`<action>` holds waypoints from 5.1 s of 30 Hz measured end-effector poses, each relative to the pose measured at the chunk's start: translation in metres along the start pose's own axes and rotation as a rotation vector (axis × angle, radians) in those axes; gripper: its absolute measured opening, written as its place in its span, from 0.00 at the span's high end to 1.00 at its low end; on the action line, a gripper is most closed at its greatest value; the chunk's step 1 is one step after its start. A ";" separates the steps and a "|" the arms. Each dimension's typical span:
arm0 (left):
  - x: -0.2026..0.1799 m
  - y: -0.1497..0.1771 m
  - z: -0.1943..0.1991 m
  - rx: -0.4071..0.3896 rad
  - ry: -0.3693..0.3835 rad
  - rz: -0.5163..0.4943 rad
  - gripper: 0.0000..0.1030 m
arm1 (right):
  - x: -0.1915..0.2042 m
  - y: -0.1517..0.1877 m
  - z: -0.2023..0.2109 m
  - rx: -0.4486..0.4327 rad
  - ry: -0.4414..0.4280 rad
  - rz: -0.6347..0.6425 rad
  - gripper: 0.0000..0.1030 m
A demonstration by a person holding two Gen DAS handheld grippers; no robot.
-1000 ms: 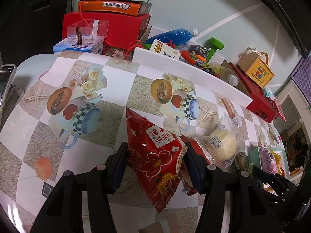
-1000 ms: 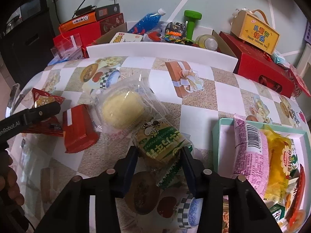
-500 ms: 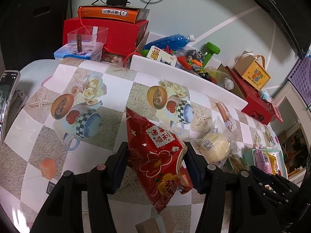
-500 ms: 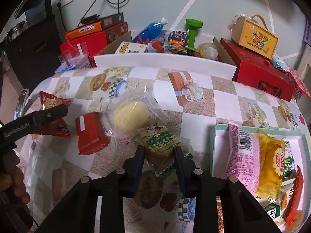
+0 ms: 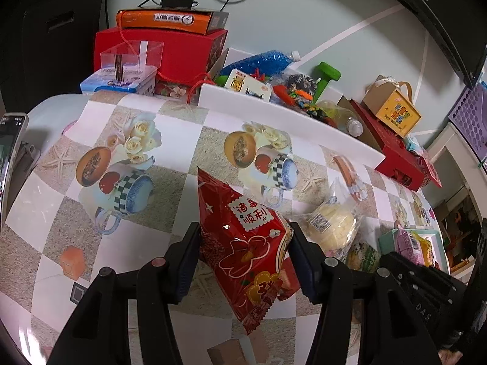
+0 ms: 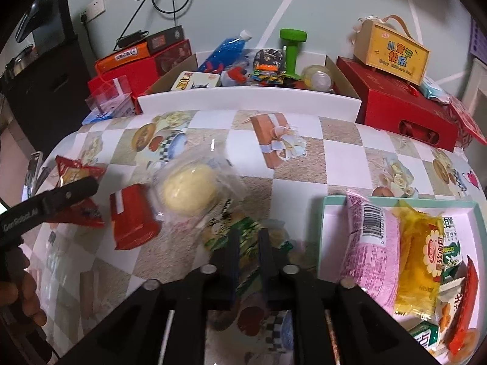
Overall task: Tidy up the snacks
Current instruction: 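Grasp the red printed snack bag with the left gripper while the right grasps the green Snoopy cracker bag, then carry both bags over the white tray and open both grippers to release them, then move both grippers back toward the remaining snacks on the table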
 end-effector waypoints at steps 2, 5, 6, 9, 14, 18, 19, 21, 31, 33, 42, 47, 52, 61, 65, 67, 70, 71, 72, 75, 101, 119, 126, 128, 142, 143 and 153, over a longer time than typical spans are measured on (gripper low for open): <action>0.004 0.000 -0.002 0.006 -0.009 0.008 0.44 | -0.001 -0.003 -0.004 -0.009 -0.004 -0.007 0.52; 0.009 0.000 -0.002 0.005 -0.019 0.018 0.44 | 0.001 -0.009 -0.014 -0.013 -0.046 -0.019 0.51; 0.010 0.001 -0.003 0.006 -0.020 0.019 0.44 | 0.002 -0.011 -0.019 -0.002 -0.070 -0.018 0.51; 0.011 0.001 -0.003 0.010 -0.020 0.019 0.44 | 0.004 -0.012 -0.031 0.009 -0.101 -0.005 0.39; 0.010 0.001 -0.004 0.016 -0.017 0.016 0.44 | 0.010 -0.002 -0.028 0.034 -0.153 0.003 0.37; 0.009 0.002 -0.005 0.020 -0.015 0.014 0.44 | 0.023 0.009 -0.028 0.072 -0.147 0.061 0.37; 0.009 0.002 -0.004 0.020 -0.014 0.013 0.44 | 0.027 0.013 -0.030 0.084 -0.139 0.073 0.37; 0.009 0.002 -0.005 0.021 -0.013 0.013 0.44 | 0.030 0.015 -0.032 0.093 -0.106 0.097 0.37; 0.009 0.003 -0.004 0.021 -0.020 0.016 0.44 | 0.032 0.016 -0.028 0.112 -0.050 0.080 0.49; 0.007 0.003 0.000 0.015 -0.019 0.013 0.44 | 0.031 0.016 -0.024 0.108 -0.052 0.059 0.49; -0.026 0.010 0.020 -0.001 0.014 -0.039 0.44 | 0.018 0.010 0.017 0.028 -0.070 -0.015 0.49; -0.062 0.021 0.033 -0.001 0.064 -0.088 0.44 | -0.005 0.008 0.049 -0.040 -0.048 -0.084 0.49; -0.107 0.038 0.036 0.031 0.137 -0.147 0.44 | -0.055 0.019 0.079 -0.090 0.032 -0.185 0.49; -0.210 0.099 0.026 0.154 0.290 -0.336 0.44 | -0.182 0.089 0.110 -0.030 0.279 -0.491 0.49; -0.247 0.134 0.015 0.223 0.329 -0.421 0.44 | -0.214 0.116 0.114 -0.007 0.321 -0.574 0.49; -0.256 0.146 0.010 0.249 0.339 -0.442 0.44 | -0.225 0.124 0.114 -0.005 0.323 -0.595 0.49; -0.270 0.162 0.000 0.287 0.350 -0.466 0.44 | -0.230 0.128 0.110 -0.002 0.309 -0.606 0.49; -0.275 0.167 -0.003 0.301 0.352 -0.474 0.44 | -0.230 0.128 0.107 -0.001 0.304 -0.606 0.49; -0.276 0.170 -0.005 0.305 0.352 -0.479 0.44 | -0.230 0.127 0.104 0.002 0.297 -0.604 0.49; -0.283 0.174 -0.013 0.316 0.351 -0.491 0.44 | -0.229 0.130 0.102 0.007 0.291 -0.602 0.48; -0.228 0.127 0.002 0.126 0.151 -0.369 0.10 | -0.222 0.125 0.095 0.060 0.294 -0.572 0.08; -0.180 0.111 -0.020 0.078 0.057 -0.252 0.00 | -0.211 0.117 0.087 0.093 0.314 -0.535 0.00; -0.178 0.110 -0.020 0.078 0.066 -0.243 0.00 | -0.209 0.116 0.089 0.079 0.326 -0.543 0.00; -0.179 0.110 -0.021 0.081 0.069 -0.244 0.00 | -0.209 0.115 0.089 0.073 0.330 -0.540 0.00; -0.175 0.094 -0.006 0.001 0.131 -0.218 0.00 | -0.204 0.097 0.103 -0.045 0.353 -0.542 0.00; -0.174 0.092 -0.005 -0.009 0.130 -0.220 0.00 | -0.203 0.095 0.104 -0.051 0.353 -0.539 0.00; -0.154 0.071 -0.001 0.029 0.183 -0.153 0.00 | -0.189 0.075 0.108 -0.116 0.314 -0.536 0.00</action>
Point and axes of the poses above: each gripper's, at about its wrist camera, not at the fingertips, and z roughly against the way its jaws point, x to its left, y to its underside, the point moved 6 cm from there along -z, roughly the way its jaws point, and after that the axes turned 13 degrees about z, right-handed, at the moved point
